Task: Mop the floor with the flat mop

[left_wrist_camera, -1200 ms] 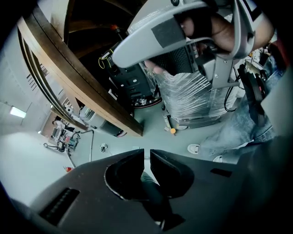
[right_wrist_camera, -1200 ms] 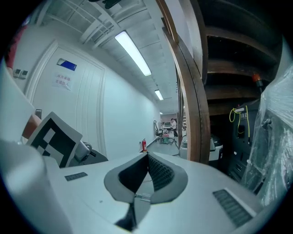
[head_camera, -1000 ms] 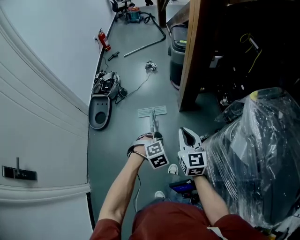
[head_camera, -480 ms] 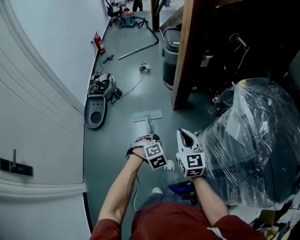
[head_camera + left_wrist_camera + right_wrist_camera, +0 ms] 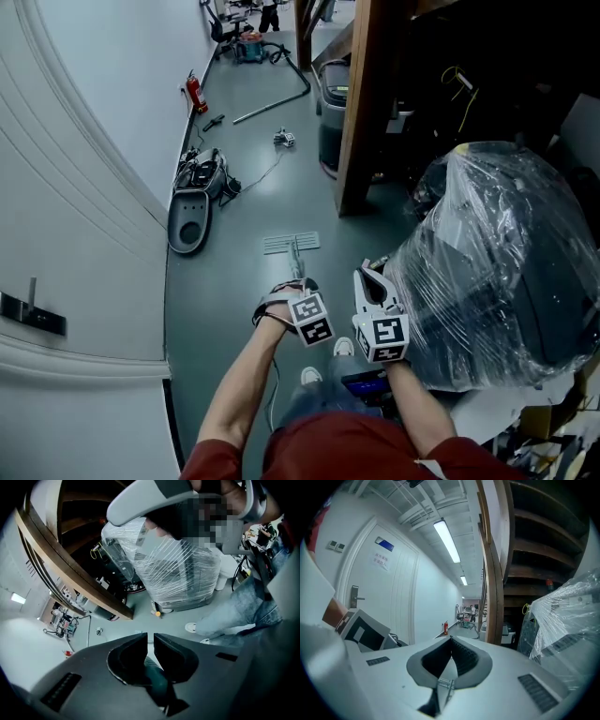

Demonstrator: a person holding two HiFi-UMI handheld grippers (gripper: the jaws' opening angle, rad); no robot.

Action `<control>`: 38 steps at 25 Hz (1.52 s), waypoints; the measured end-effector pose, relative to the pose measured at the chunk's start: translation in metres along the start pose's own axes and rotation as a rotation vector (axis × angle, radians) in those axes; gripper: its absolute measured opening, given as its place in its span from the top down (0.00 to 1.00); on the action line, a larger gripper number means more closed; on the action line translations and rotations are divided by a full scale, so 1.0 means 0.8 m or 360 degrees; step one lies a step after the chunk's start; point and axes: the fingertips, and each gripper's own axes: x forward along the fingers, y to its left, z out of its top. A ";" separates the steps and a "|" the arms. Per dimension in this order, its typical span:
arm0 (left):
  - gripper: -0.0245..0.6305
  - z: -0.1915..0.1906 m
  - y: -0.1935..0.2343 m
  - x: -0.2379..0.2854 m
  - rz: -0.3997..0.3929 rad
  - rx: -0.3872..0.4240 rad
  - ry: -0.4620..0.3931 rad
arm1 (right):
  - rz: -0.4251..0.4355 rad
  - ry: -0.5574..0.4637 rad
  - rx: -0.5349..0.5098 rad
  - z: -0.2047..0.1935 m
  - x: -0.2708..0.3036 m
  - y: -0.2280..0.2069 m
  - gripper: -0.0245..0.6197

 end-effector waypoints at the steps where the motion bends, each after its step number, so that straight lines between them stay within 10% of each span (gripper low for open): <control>1: 0.89 0.002 -0.009 -0.005 0.0001 -0.0005 0.0003 | 0.0010 -0.0008 -0.0003 0.003 -0.008 0.002 0.94; 38: 0.88 0.106 -0.328 -0.106 -0.0011 -0.0064 0.0101 | 0.0093 0.0005 0.0140 -0.093 -0.335 -0.014 0.94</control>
